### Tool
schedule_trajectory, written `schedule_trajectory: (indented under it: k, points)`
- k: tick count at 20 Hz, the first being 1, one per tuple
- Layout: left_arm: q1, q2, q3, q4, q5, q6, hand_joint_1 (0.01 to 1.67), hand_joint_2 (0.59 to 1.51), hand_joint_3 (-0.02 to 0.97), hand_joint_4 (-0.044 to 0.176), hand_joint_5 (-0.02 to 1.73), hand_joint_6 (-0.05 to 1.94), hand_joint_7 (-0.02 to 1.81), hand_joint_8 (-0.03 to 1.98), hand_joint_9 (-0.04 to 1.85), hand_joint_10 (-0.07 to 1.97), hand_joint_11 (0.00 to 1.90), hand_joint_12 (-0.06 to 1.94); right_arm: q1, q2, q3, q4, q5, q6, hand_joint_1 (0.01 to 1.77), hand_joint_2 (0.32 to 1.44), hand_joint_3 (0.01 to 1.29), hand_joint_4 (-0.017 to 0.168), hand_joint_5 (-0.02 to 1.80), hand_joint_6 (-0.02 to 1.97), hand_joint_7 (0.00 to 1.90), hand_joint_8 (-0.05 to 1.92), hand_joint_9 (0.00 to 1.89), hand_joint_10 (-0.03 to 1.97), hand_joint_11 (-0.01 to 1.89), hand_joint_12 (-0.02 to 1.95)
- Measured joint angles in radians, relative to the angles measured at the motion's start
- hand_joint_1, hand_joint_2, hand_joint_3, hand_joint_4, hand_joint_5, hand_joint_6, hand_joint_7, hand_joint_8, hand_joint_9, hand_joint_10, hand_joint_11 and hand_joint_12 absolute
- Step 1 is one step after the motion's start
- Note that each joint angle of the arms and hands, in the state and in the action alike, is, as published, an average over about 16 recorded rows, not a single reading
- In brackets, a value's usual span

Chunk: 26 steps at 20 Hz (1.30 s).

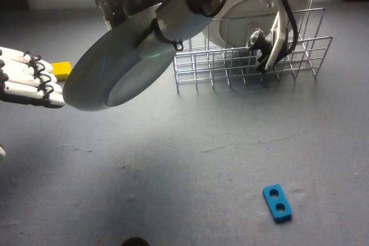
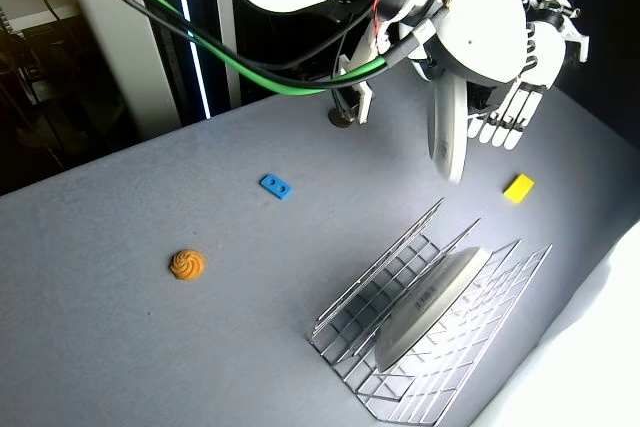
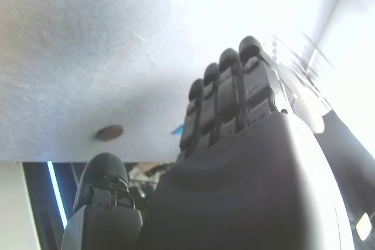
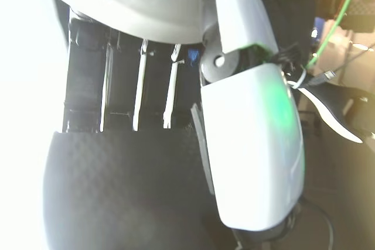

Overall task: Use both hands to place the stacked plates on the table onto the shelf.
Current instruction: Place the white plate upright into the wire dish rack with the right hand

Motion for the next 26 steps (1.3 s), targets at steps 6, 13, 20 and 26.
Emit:
schedule_trajectory:
  k: [6, 13, 20, 26]
  points:
    - [0.006, 0.000, 0.000, 0.000, 0.001, 0.000, 0.02, 1.184, 0.016, -0.002, 0.07, 0.02, 0.11, 0.01, 0.09, 0.02, 0.02, 0.13, -0.001, 0.026, 0.000, 0.020, 0.074, 0.002, 1.28, 1.00, 0.02, 0.006, 0.96, 0.85, 1.08, 0.80, 1.19, 0.36, 0.88, 1.07]
    - [0.007, 0.000, 0.000, 0.001, 0.002, 0.001, 0.02, 1.184, 0.016, -0.002, 0.07, 0.02, 0.12, 0.01, 0.10, 0.02, 0.02, 0.18, -0.020, 0.059, 0.001, 0.053, 0.155, -0.001, 1.27, 1.00, 0.02, 0.010, 0.95, 0.87, 1.08, 0.82, 1.25, 0.20, 0.88, 1.07]
    - [0.007, 0.000, 0.000, 0.000, 0.002, 0.001, 0.02, 1.185, 0.016, -0.002, 0.07, 0.02, 0.12, 0.01, 0.10, 0.02, 0.02, 0.19, -0.041, 0.088, 0.006, 0.120, 0.180, -0.008, 1.26, 1.00, 0.02, 0.011, 0.96, 0.87, 1.09, 0.81, 1.30, 0.10, 0.89, 1.06]
    - [0.007, 0.000, 0.000, 0.000, 0.002, 0.003, 0.02, 1.185, 0.016, -0.002, 0.07, 0.02, 0.11, 0.01, 0.10, 0.02, 0.02, 0.19, -0.052, 0.106, 0.011, 0.181, 0.187, -0.010, 1.26, 1.01, 0.02, 0.011, 0.95, 0.87, 1.09, 0.81, 1.31, 0.08, 0.88, 1.06]
